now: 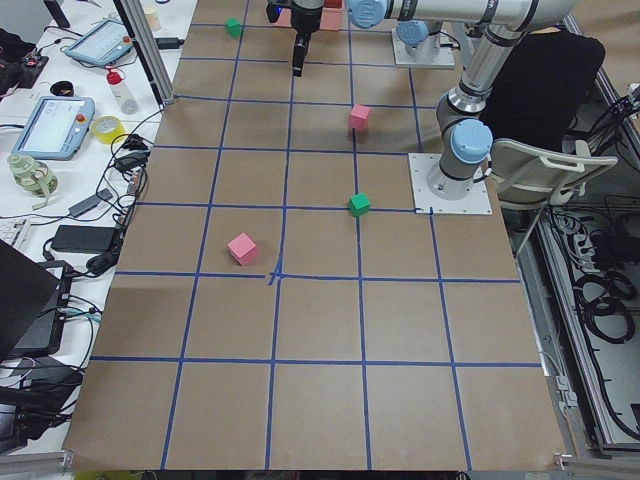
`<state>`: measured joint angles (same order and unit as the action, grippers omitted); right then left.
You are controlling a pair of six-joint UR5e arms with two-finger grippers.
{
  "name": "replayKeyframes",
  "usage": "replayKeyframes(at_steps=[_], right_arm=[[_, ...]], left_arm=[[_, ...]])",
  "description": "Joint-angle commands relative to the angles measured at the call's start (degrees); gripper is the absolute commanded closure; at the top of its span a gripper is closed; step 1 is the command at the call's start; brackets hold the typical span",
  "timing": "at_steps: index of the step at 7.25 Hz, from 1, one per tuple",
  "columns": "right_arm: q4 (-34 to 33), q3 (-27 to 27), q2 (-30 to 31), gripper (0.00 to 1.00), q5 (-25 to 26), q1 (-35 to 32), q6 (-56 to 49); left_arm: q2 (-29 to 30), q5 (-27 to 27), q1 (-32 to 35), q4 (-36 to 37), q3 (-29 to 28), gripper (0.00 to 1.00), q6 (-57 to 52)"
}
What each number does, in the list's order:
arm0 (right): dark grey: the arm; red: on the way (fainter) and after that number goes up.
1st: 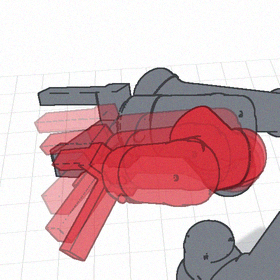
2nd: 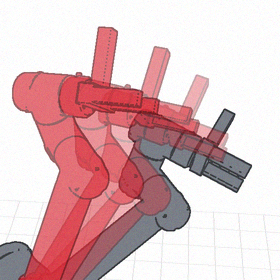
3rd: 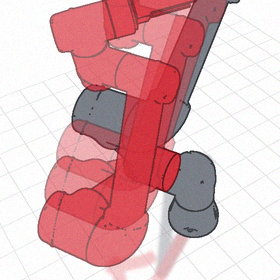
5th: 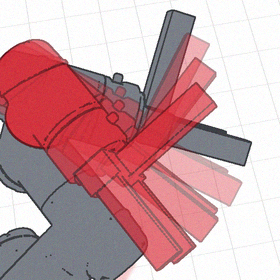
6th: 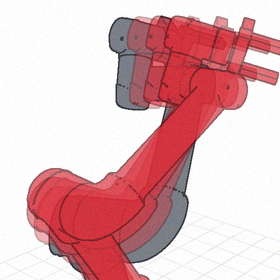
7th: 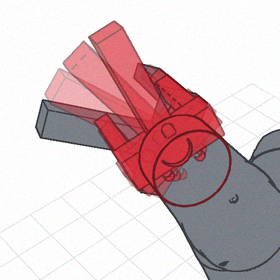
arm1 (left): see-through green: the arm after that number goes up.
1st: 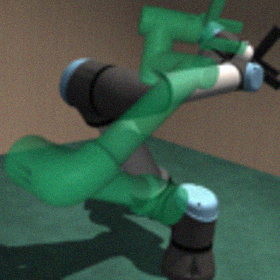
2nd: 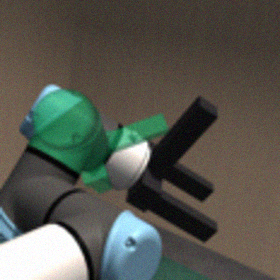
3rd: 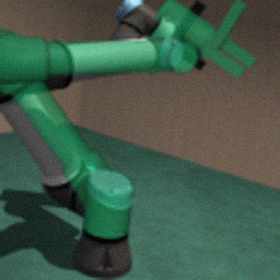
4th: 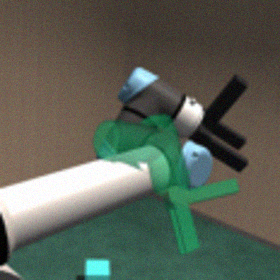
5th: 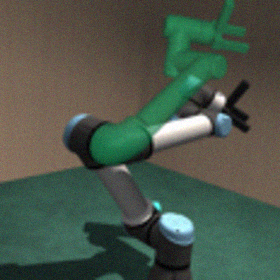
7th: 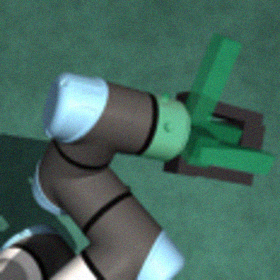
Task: Align button upright
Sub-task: 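Move the right gripper into the pink bin above the yellow-capped button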
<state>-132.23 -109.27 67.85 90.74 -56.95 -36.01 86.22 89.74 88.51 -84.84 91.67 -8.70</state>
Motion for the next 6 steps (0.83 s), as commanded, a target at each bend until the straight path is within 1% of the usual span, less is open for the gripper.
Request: replayKeyframes(at_steps=[1, 4, 5, 6], right_arm=[[-0.2, -0.4, -0.3, 0.0, 0.7, 0.0, 0.0], [-0.3, -0.7, -0.3, 0.0, 0.8, 0.0, 0.0], [-0.3, -0.7, -0.3, 0.04, 0.8, 0.0, 0.0], [-0.2, -0.7, -0.3, 0.22, 1.0, 0.0, -0.1]], left_arm=[[0.0, -0.1, 0.0, 0.0, 0.0, 0.0, 0.0], [0.1, 0.0, 0.0, -0.1, 0.0, 0.0, 0.0], [0.0, 0.0, 0.0, -0.1, 0.0, 0.0, 0.0], [0.0, 0.0, 0.0, -0.1, 0.0, 0.0, 0.0]])
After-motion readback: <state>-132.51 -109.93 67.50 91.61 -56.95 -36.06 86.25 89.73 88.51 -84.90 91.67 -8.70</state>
